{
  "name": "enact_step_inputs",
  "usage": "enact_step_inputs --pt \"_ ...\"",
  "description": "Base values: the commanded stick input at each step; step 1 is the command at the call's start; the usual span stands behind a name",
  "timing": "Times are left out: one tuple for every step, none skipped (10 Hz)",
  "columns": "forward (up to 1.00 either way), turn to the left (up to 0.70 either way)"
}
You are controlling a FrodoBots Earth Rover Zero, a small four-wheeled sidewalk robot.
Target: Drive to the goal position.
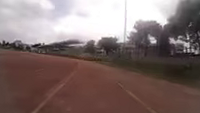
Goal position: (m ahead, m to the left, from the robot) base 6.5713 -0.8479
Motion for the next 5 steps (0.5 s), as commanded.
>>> enact_step_inputs --pt "0.85 0.00" --pt "0.85 0.00" --pt "0.85 0.00" --pt "0.85 0.00" --pt "0.85 0.00"
